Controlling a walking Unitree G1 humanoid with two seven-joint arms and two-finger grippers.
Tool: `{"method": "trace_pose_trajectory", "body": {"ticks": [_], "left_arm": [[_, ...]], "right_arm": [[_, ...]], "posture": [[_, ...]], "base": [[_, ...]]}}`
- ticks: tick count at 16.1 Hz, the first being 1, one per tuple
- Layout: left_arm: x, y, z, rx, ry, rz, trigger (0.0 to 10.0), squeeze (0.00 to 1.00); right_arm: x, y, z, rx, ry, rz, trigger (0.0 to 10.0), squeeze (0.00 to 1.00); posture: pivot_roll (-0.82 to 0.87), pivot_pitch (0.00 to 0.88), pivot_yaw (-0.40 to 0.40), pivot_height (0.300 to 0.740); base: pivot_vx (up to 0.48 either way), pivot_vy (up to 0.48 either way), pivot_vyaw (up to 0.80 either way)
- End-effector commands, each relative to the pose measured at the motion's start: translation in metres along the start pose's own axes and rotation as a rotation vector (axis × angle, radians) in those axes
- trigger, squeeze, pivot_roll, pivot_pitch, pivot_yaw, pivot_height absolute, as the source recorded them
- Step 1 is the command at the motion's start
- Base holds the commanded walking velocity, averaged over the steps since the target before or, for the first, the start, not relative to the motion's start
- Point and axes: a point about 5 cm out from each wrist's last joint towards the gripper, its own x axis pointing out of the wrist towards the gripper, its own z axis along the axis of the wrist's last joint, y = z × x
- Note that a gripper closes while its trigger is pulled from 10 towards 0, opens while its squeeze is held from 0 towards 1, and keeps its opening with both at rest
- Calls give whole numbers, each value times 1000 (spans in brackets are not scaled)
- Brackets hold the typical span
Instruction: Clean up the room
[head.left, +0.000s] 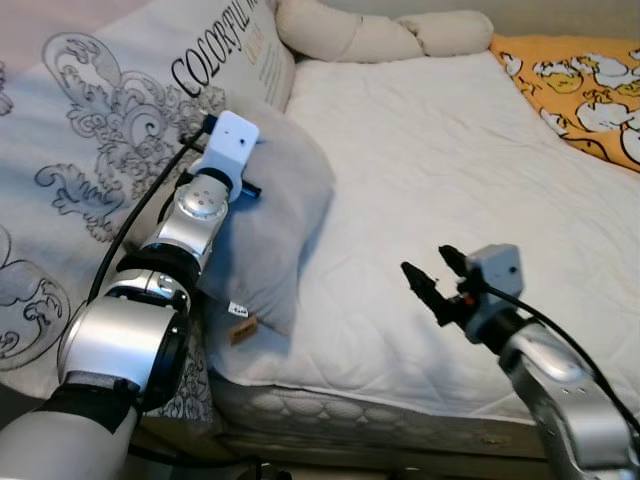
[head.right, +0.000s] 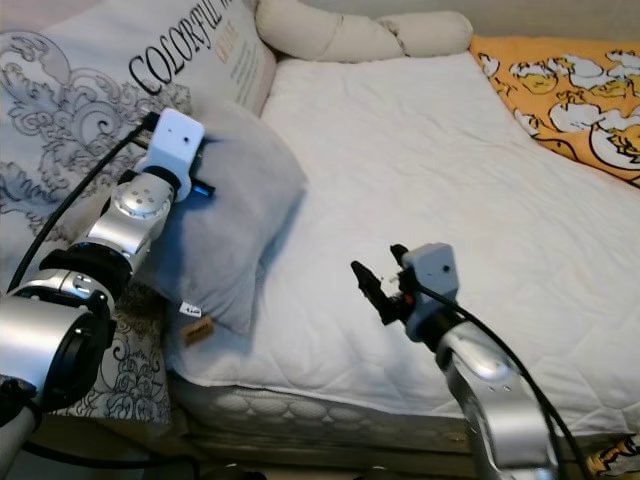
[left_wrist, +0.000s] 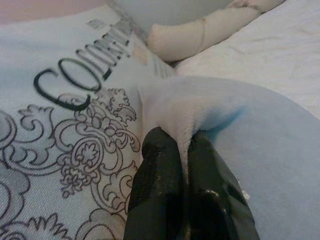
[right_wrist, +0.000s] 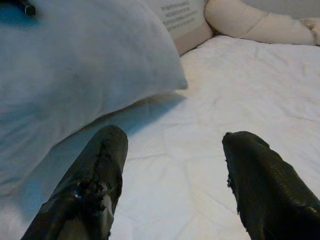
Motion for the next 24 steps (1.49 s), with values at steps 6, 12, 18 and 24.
{"method": "trace_pose_trajectory", "body": {"ticks": [6,12,18,24], "left_arm": [[-11,-4,-34,286,96,41,10000,0],[-16,1,-49,182,158,61,10000,1000],[-14,12,-25,-53,-48,149,10000,1000],[-27,-21,8,-381,-302,-119,10000,1000]], "right_arm": [[-41,38,11,97,61,473,10000,0],[-32,16,10,89,65,394,10000,0],[-23,10,0,189,87,378,10000,0],[7,-3,2,288,-107,120,10000,0]], "posture": [[-356,43,83,740],[-334,8,61,740],[-287,0,80,740],[-173,0,81,740]], "base": [[0,0,0],[0,0,0],[0,0,0],[0,0,0]]}}
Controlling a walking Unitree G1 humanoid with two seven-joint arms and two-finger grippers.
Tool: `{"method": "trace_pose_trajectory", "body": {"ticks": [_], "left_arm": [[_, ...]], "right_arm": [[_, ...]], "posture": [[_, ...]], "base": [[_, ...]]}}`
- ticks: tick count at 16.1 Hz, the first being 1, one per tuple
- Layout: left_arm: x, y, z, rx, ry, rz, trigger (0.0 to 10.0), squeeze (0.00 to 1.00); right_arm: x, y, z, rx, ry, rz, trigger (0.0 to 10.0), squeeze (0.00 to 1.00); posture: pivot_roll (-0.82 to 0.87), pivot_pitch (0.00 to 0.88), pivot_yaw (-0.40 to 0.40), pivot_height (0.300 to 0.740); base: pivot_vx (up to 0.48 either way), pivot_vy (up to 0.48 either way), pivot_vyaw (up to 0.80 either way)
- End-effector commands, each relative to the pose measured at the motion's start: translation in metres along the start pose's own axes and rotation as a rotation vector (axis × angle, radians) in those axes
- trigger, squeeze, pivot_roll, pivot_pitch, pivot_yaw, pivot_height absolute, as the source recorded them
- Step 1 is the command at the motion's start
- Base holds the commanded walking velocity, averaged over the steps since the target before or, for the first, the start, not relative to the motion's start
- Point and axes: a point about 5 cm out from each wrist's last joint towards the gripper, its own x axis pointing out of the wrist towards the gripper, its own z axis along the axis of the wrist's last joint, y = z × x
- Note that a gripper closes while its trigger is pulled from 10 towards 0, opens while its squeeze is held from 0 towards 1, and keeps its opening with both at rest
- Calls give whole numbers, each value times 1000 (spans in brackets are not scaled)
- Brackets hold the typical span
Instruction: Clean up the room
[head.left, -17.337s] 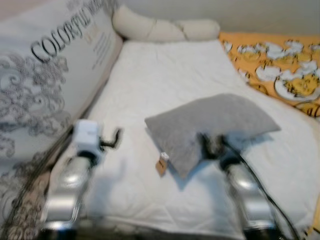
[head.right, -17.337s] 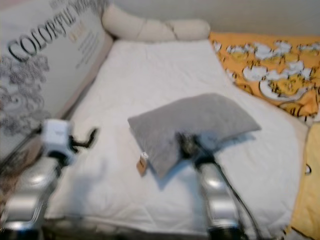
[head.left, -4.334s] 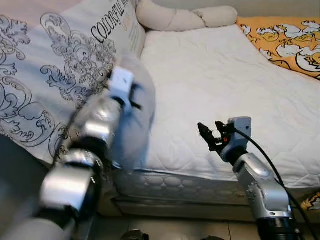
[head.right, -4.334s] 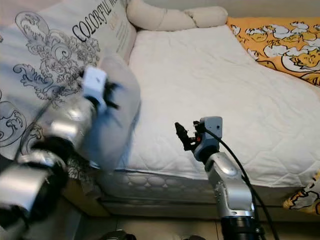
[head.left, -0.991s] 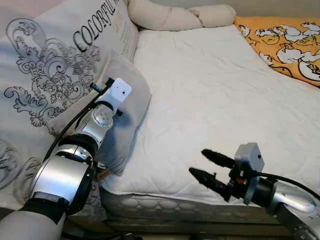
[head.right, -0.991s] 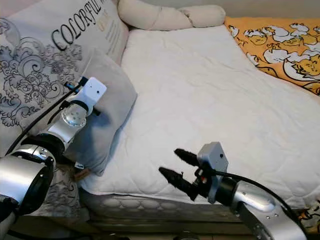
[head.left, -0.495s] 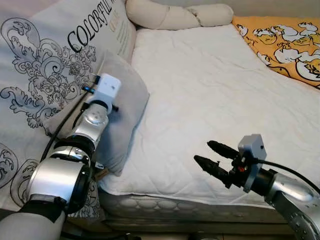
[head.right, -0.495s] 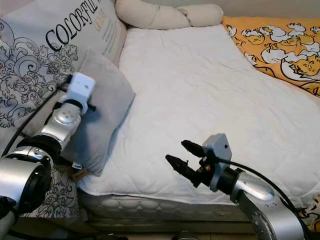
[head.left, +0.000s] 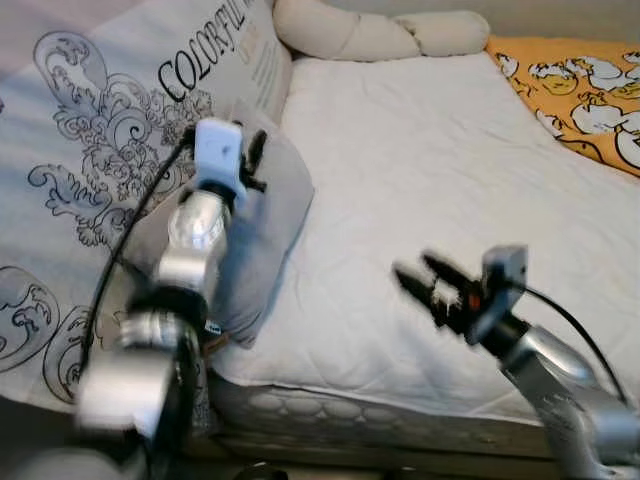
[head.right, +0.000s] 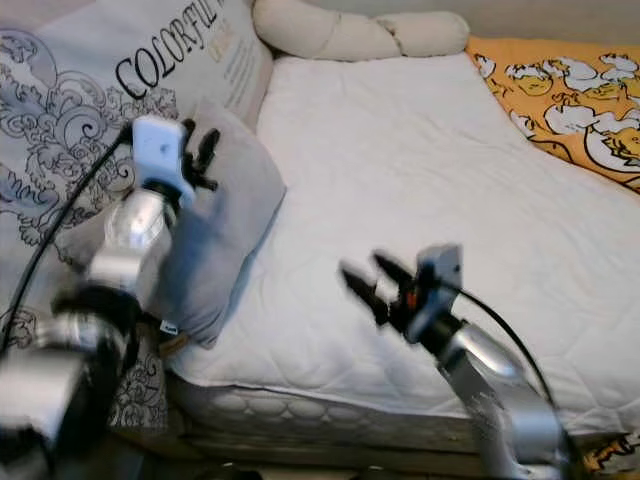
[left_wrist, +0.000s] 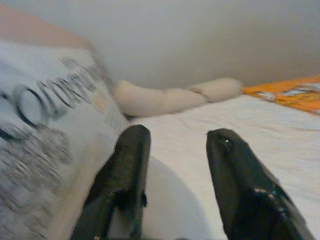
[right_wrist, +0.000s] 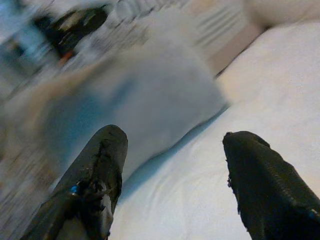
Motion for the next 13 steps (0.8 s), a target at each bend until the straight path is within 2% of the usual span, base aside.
{"method": "trace_pose_trajectory", "body": {"ticks": [1,2,3,4,5,7,8,11,13], "left_arm": [[-3,-4,4,-48,0,-26,10000,1000],[-8,-7,2,-88,13,-40,10000,1000],[-29,-18,-6,-128,40,-64,10000,1000],[-36,-19,-9,-129,46,-65,10000,1000],[-53,-15,-13,-100,60,-38,10000,1000],[-65,-11,-14,-81,80,-13,10000,1000],[-79,-2,-18,-56,133,29,10000,1000],[-98,5,-20,-41,200,66,10000,1000],[-106,4,-19,-35,226,78,10000,1000]], "right_arm": [[-1,-7,0,-24,-3,-82,10000,0],[0,-9,-3,-23,6,-111,10000,0],[0,-19,-13,-49,29,-243,10000,0],[-1,-21,-14,-79,26,-277,10000,165],[0,-24,-15,-79,-9,-330,10000,1000],[2,-23,-16,-71,-38,-349,10000,1000],[3,-21,-19,-74,-40,-368,10000,1000],[6,-20,-23,-105,-37,-407,10000,1000],[13,-18,-24,-123,-43,-414,10000,1000]], "posture": [[-163,0,81,740],[-151,0,77,740],[-114,0,54,740],[-97,0,44,740],[-77,0,29,740],[-62,0,17,740],[-44,0,7,740],[-40,0,13,740],[-42,0,18,740]], "base": [[0,0,0],[0,0,0],[0,0,0],[0,0,0],[0,0,0],[0,0,0],[0,0,0],[0,-279,0],[0,-283,0]]}}
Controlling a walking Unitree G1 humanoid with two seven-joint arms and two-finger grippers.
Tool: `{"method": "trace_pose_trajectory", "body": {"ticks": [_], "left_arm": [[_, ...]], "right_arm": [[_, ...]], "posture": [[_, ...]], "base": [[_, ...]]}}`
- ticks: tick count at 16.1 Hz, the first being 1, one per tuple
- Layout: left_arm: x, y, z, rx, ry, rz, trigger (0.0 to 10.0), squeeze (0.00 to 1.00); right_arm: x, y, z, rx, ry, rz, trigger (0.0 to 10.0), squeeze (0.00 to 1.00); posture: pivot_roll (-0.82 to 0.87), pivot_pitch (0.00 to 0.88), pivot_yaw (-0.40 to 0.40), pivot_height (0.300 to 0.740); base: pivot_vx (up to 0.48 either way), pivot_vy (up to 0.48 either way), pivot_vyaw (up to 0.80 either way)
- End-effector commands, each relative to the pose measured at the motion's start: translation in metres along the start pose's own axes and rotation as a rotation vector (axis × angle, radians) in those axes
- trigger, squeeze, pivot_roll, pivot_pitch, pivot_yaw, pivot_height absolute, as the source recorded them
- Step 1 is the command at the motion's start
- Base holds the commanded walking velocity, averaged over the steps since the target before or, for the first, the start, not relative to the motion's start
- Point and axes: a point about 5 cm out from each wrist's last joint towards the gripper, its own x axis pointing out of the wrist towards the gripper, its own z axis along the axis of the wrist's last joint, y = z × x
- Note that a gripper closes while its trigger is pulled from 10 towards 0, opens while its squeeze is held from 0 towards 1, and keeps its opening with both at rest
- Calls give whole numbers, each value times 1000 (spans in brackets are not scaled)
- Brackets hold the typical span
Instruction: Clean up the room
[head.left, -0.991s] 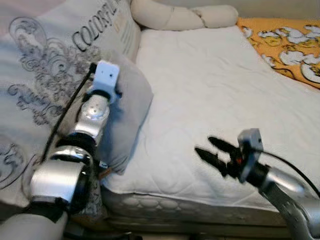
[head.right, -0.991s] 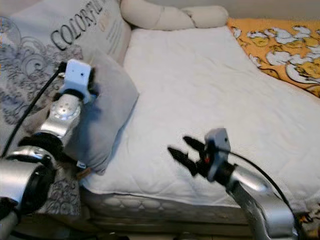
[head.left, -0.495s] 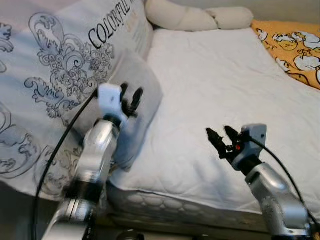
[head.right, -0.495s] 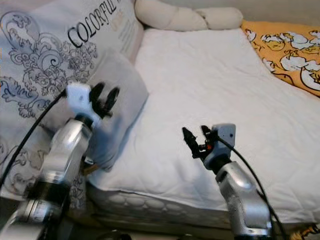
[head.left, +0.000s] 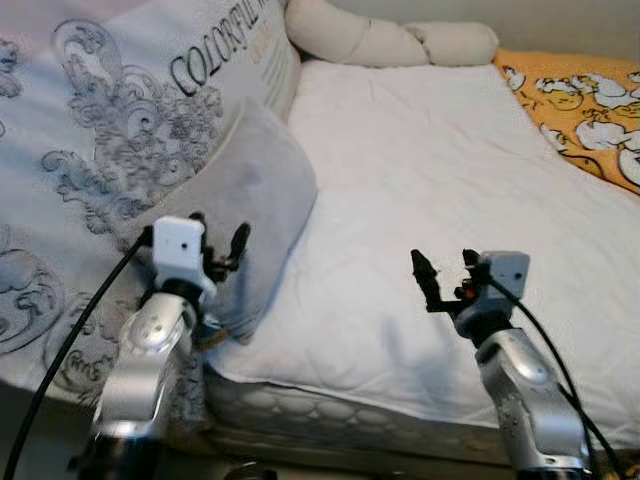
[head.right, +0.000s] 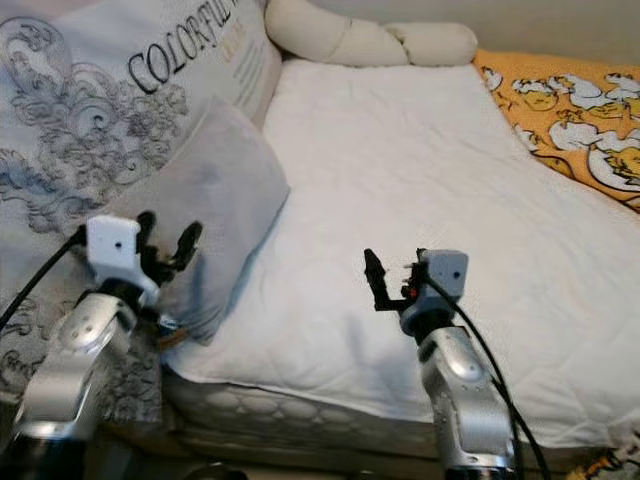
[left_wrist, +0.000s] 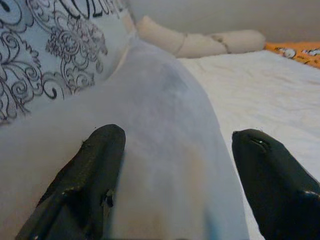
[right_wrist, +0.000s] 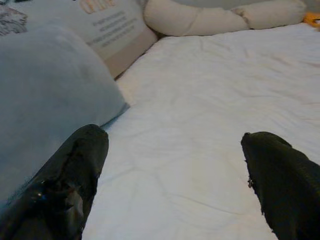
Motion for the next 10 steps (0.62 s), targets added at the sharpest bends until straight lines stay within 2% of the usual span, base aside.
{"method": "trace_pose_trajectory", "body": {"ticks": [1,3,6,8,10], "left_arm": [[0,-3,6,15,-11,-6,10000,1000],[1,-6,6,29,-7,-8,10000,1000],[0,-3,5,32,15,28,10000,1000],[-4,2,-5,23,65,71,10000,1000],[-6,2,-12,22,94,79,10000,1000]], "right_arm": [[3,2,3,-5,-14,-7,10000,1000],[7,10,2,-4,-25,15,10000,1000],[9,13,2,-60,-51,10,10000,1000],[8,8,-1,-86,-59,-37,10000,1000],[7,4,-6,-53,-21,-58,10000,1000]], "posture": [[-41,0,18,740],[-44,0,18,740],[-41,0,5,740],[-52,0,20,740],[-46,0,21,740]], "base": [[0,-281,0],[0,-279,0],[0,-277,0],[0,-279,0],[0,-279,0]]}}
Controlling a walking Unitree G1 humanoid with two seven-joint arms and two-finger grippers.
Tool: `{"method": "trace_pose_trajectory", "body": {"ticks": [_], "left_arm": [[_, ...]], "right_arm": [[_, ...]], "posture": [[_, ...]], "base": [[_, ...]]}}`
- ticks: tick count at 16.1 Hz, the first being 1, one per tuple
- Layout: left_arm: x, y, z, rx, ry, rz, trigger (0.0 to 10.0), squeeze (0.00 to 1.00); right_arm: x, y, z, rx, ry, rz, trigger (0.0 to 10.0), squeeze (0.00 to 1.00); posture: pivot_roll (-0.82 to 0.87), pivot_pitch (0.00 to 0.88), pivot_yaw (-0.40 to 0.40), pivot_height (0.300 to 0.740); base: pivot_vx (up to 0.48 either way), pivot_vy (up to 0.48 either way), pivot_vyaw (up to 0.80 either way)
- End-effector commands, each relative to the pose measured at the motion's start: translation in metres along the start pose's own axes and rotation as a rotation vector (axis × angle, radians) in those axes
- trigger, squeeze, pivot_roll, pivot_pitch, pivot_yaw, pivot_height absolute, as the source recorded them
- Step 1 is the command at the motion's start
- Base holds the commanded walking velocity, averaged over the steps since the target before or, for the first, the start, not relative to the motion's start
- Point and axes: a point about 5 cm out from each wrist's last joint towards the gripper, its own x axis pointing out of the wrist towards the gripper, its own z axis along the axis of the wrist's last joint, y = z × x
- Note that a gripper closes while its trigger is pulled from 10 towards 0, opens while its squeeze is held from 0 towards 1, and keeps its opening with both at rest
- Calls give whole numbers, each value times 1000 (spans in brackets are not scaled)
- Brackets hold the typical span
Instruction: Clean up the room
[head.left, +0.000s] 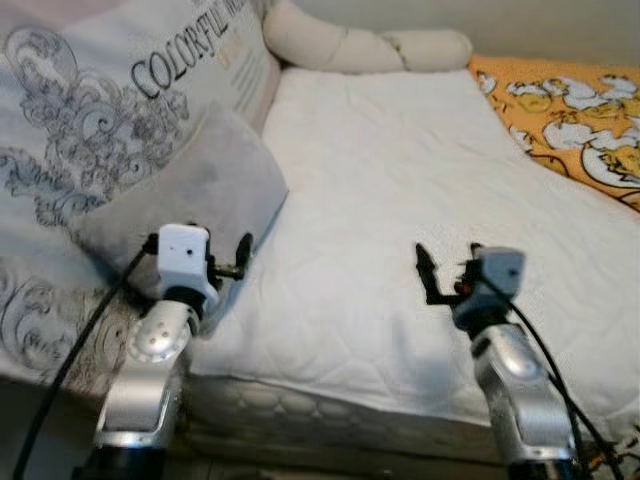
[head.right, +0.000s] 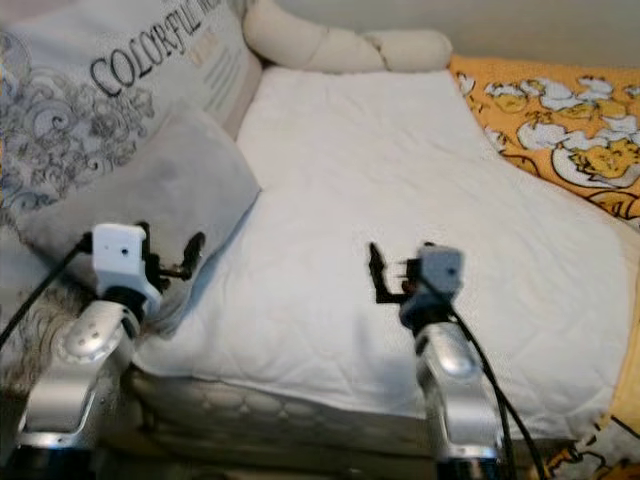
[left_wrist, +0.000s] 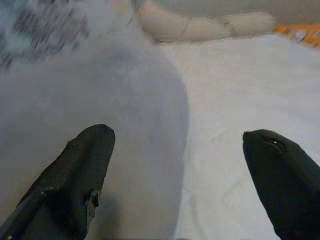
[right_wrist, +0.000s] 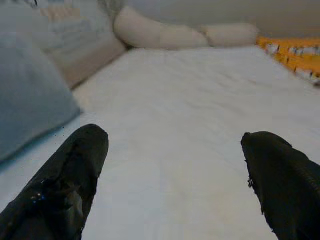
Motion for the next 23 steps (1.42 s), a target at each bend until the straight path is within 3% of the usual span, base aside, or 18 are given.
{"method": "trace_pose_trajectory", "body": {"ticks": [1,5,10,23], "left_arm": [[0,0,-3,9,22,8,10000,1000],[3,0,-3,25,33,11,10000,1000],[4,3,-5,54,60,27,10000,1000],[6,4,-4,50,76,43,10000,1000]], "right_arm": [[0,2,-3,2,18,3,10000,1000],[3,8,-6,21,28,34,10000,1000],[4,-1,-10,72,48,-27,10000,1000],[7,-3,-6,43,50,-37,10000,1000]], "posture": [[-38,0,18,740],[-47,0,19,740],[-39,0,23,740],[-50,0,33,740]], "base": [[0,-277,0],[0,-276,0],[0,-288,0],[0,-297,496]]}}
